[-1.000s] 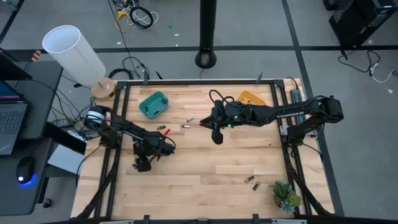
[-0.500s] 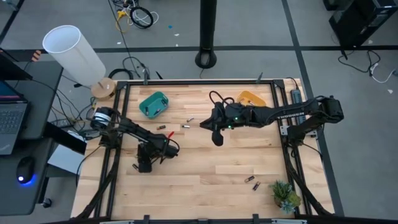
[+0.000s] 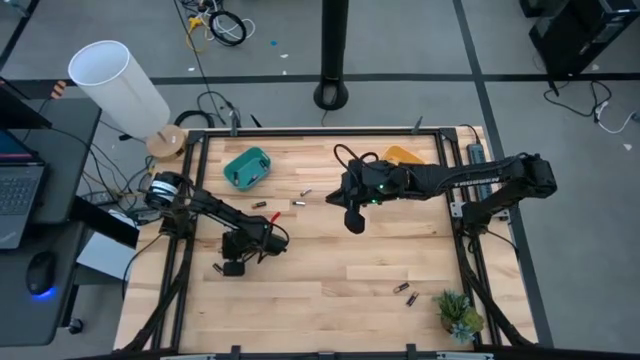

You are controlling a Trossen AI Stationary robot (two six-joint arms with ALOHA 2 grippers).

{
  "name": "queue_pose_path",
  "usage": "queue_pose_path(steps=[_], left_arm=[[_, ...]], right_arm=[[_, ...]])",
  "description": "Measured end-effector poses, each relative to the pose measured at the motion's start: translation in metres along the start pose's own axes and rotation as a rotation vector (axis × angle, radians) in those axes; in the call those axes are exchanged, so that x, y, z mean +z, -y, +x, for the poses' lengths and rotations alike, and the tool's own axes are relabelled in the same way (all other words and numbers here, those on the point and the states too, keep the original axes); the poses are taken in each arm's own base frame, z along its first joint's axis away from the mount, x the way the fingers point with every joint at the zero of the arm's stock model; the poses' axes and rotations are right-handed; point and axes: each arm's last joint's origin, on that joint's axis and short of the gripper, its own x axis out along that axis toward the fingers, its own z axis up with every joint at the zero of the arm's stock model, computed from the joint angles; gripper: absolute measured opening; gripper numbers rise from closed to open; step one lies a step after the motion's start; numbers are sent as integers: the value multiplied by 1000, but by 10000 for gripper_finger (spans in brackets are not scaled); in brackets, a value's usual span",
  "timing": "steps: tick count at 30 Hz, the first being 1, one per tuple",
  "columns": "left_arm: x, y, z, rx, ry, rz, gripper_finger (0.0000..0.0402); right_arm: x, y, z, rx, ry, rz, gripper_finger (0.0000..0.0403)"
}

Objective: Sort batteries
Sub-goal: Put the black battery into the blue bin

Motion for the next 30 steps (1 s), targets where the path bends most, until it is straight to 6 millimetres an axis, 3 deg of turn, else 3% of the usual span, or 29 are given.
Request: queue_pose_path(steps=[7,13,22,25,30], left_arm=[[2,-1,-14,55,85,-36,54],[-2,-3,-31,54,252,-128,54],[-31,-10,-60,17,422,-282,54],[-44,-14,-75,-25,556,-386,54],[-63,-20,-108,-122,920,-555,54]], right_arm=[[19,4,-7,-15,57,4,33],[18,4,-7,-18,42,-1,27],[16,4,-6,-22,17,-2,22],[15,4,-6,-22,14,-1,23],[16,5,-6,-24,14,-3,20]])
